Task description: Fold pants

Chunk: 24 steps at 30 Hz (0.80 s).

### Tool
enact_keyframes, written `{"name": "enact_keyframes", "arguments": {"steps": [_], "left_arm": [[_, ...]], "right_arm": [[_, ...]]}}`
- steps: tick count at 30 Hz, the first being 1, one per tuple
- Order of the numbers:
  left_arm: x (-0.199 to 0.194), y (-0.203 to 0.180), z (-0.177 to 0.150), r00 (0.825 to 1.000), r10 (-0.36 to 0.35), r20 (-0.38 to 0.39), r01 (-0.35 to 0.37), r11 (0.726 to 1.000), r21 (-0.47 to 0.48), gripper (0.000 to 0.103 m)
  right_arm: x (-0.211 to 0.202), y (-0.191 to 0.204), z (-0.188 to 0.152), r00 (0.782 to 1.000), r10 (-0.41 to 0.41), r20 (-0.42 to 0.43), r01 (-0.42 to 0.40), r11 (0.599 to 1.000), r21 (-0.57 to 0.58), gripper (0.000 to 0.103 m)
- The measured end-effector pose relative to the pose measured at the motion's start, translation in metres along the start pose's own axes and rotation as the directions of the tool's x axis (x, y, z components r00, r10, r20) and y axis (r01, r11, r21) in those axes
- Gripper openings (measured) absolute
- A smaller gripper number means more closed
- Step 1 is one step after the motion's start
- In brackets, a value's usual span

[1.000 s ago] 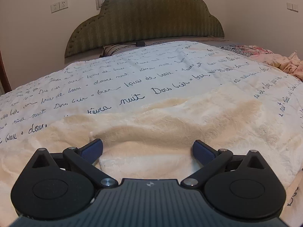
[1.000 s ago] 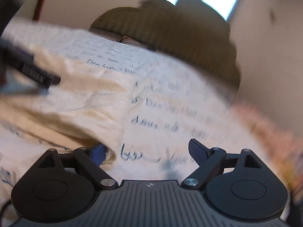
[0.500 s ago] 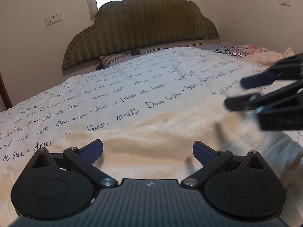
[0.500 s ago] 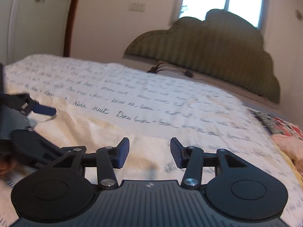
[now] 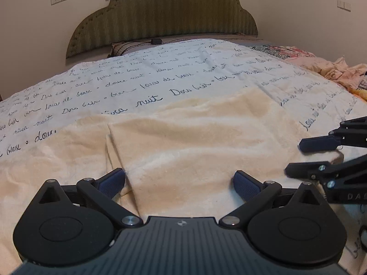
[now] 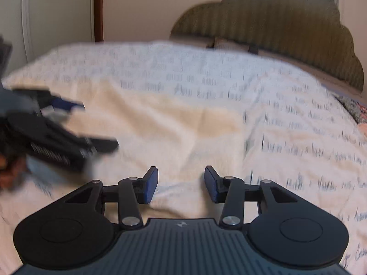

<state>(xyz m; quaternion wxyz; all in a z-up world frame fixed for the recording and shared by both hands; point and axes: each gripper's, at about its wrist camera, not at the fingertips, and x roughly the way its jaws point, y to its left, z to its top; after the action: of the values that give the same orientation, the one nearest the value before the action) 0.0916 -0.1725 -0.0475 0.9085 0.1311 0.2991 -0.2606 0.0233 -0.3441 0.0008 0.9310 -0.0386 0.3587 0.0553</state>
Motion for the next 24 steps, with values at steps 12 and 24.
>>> {"name": "enact_keyframes", "arguments": {"steps": [12, 24], "left_arm": [[-0.022, 0.008, -0.004, 0.995, 0.099, 0.015, -0.098, 0.995, -0.027, 0.103], [-0.044, 0.031, -0.015, 0.992, 0.124, 0.024, -0.123, 0.991, -0.052, 0.103]], "right_arm": [[-0.008, -0.001, -0.013, 0.998, -0.055, 0.036, 0.049, 0.987, 0.151, 0.043], [-0.009, 0.019, -0.008, 0.994, -0.100, 0.041, 0.091, 0.980, 0.175, 0.044]]}}
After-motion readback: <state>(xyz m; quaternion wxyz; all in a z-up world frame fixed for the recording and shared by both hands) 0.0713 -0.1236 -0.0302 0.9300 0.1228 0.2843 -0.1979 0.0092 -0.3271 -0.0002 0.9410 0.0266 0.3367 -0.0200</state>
